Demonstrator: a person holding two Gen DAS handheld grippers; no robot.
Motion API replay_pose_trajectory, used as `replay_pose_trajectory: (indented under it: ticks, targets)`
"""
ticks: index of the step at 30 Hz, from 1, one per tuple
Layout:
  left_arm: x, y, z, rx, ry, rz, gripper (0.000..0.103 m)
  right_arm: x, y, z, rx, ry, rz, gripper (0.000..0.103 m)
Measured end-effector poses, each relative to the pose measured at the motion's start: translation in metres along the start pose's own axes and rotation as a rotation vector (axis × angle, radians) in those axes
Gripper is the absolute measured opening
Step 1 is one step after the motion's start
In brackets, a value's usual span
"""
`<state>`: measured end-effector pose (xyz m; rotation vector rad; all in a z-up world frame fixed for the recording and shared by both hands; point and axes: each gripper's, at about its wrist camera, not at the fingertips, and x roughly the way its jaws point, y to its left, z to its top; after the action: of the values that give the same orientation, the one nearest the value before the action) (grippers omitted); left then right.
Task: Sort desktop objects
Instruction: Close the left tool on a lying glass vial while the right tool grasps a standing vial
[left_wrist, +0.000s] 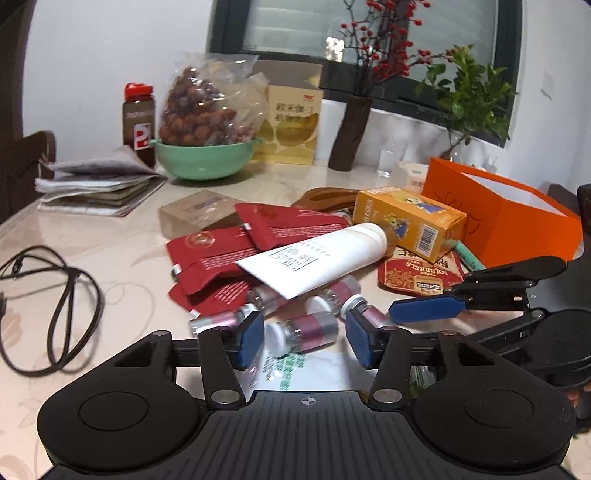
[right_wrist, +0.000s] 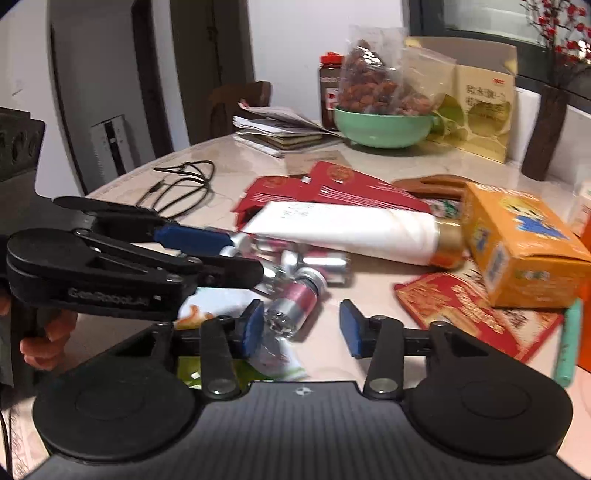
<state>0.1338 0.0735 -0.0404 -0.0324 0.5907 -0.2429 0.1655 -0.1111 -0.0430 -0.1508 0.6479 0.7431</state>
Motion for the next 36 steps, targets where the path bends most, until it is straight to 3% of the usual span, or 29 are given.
replay_pose_trajectory:
  ticks: [3, 5, 6, 9, 16, 25, 28, 31, 33, 34, 35, 36]
  targets:
    - [0.005, -0.003, 0.002, 0.003, 0.005, -0.008, 0.067, -0.002, -0.003, 0.0, -0.004, 0.0, -0.021, 0.046]
    - [0.007, -0.002, 0.003, -0.003, 0.026, -0.031, 0.058, -0.001, -0.001, 0.0, -0.018, 0.003, -0.025, 0.046]
    - [0.008, -0.001, 0.003, -0.005, 0.037, -0.044, 0.049, -0.001, 0.0, 0.0, -0.027, 0.003, -0.027, 0.046]
    - [0.003, -0.003, 0.001, 0.012, 0.037, -0.056, 0.046, 0.002, 0.001, 0.001, -0.058, 0.011, -0.037, 0.047]
    - [0.004, -0.019, -0.002, 0.102, 0.035, -0.071, 0.069, -0.005, -0.004, -0.002, -0.085, 0.017, -0.038, 0.033]
    - [0.017, -0.018, -0.001, 0.03, 0.051, -0.058, 0.071, -0.001, -0.016, 0.0, -0.072, 0.002, -0.076, 0.033]
    - [0.02, -0.022, 0.002, 0.032, 0.046, -0.054, 0.074, -0.003, -0.02, -0.001, -0.07, 0.006, -0.067, 0.025]
    - [0.023, -0.027, 0.004, 0.047, 0.038, -0.042, 0.075, -0.008, -0.023, -0.004, -0.074, 0.008, -0.064, 0.024]
    - [0.027, -0.029, 0.004, 0.053, 0.05, -0.042, 0.07, -0.011, -0.025, -0.006, -0.073, 0.01, -0.061, 0.024]
    - [0.029, -0.03, 0.004, 0.055, 0.059, -0.04, 0.06, -0.013, -0.025, -0.007, -0.075, 0.01, -0.057, 0.024]
    - [0.031, -0.031, 0.003, 0.059, 0.066, -0.041, 0.058, -0.014, -0.025, -0.008, -0.077, 0.01, -0.054, 0.024]
    - [0.03, -0.031, 0.003, 0.062, 0.059, -0.038, 0.045, -0.015, -0.024, -0.008, -0.08, 0.009, -0.055, 0.024]
